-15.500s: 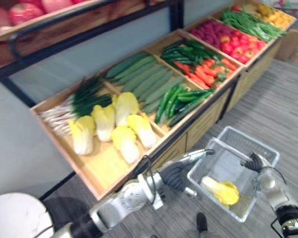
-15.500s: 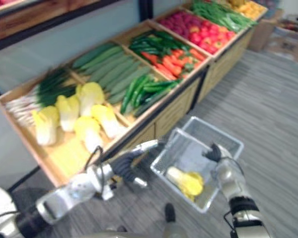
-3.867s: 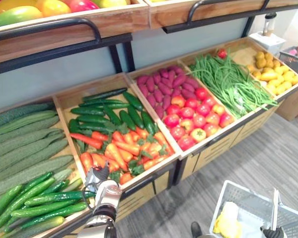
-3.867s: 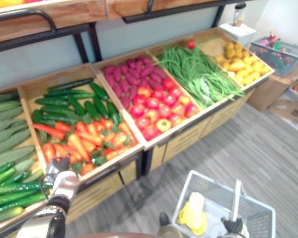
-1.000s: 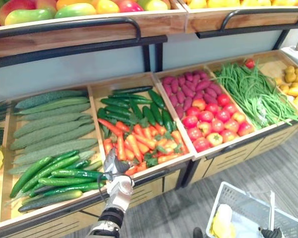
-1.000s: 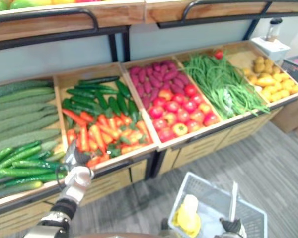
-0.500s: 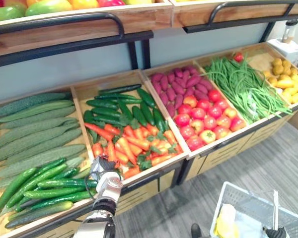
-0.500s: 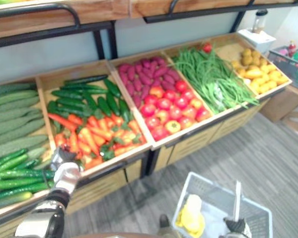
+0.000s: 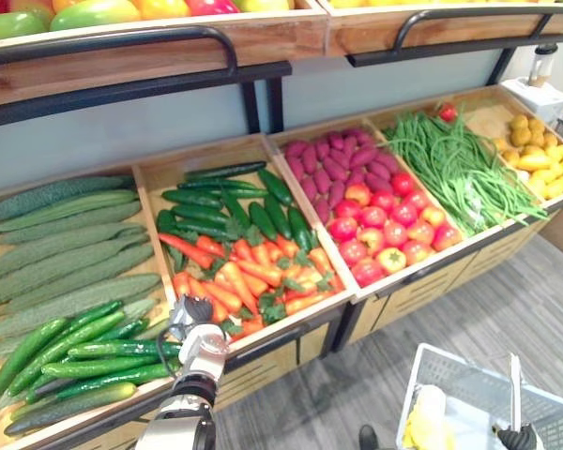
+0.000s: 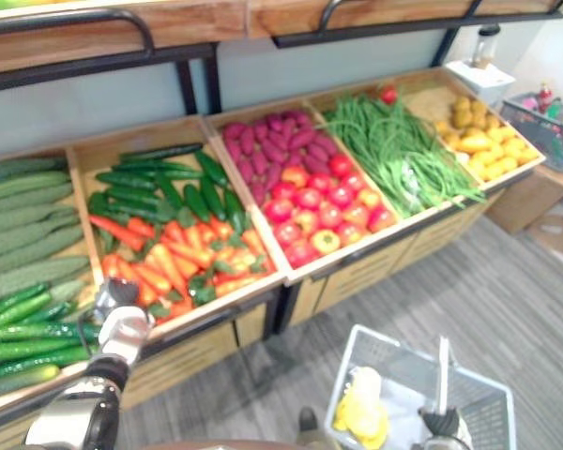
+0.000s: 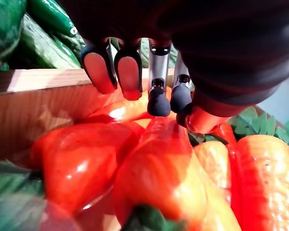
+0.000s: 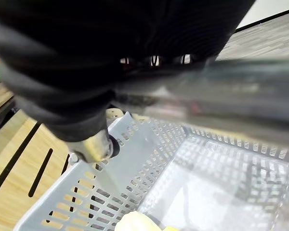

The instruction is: Pick vegetable in the basket

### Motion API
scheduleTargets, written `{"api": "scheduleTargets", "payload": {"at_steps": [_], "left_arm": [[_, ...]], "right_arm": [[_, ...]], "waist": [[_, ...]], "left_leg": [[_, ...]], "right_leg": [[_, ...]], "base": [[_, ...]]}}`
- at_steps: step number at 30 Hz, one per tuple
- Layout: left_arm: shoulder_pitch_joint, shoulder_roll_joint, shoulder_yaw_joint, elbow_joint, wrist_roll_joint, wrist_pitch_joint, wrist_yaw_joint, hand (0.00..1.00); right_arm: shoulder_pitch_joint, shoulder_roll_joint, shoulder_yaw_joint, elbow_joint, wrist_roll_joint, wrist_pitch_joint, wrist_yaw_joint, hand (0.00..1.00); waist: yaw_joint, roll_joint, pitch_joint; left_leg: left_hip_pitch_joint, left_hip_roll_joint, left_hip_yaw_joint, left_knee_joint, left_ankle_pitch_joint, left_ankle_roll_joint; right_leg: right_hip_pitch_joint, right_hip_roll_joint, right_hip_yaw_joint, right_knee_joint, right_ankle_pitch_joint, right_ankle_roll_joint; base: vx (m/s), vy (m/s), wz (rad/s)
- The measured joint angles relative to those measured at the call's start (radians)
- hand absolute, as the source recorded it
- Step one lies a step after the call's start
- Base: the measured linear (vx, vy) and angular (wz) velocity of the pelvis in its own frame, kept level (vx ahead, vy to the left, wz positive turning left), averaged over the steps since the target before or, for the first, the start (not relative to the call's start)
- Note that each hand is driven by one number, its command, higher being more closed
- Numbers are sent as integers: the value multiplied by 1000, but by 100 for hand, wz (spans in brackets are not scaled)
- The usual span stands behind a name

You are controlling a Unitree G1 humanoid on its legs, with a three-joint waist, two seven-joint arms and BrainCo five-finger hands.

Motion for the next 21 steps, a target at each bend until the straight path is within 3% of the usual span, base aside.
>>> {"api": "scheduleTargets", "payload": {"at_steps": [8, 13, 14, 21], "left_arm": [[0, 0, -12, -62, 0, 4, 0, 100], [-1, 1, -43, -309, 17, 5, 2, 100], [-2, 1, -44, -328, 18, 5, 2, 0], [3, 0, -51, -380, 55, 9, -7, 0]], "right_arm": [[2, 0, 0, 0, 0, 0, 0, 100], [6, 3, -3, -4, 0, -1, 0, 100], [6, 5, -6, -4, 0, -1, 0, 100], [7, 32, -19, -9, 0, 0, 1, 100]], "waist": [[-1, -2, 0], [3, -3, -1], [3, -4, -2], [7, -6, -3]], "left_leg": [[-2, 1, -13, 0, 1, 1], [-6, -5, -42, 0, 4, 5], [-10, -6, -48, 1, 5, 7], [-34, -10, -77, 5, 15, 15]], "right_leg": [[6, -1, -15, 2, 0, 0], [16, -11, -54, 13, -1, -1], [16, -14, -59, 14, -1, -1], [13, -21, -87, 16, -2, -2]], "base": [[1, -6, 4], [-16, -13, 15], [-30, -9, 18], [-29, -17, 12]]}}
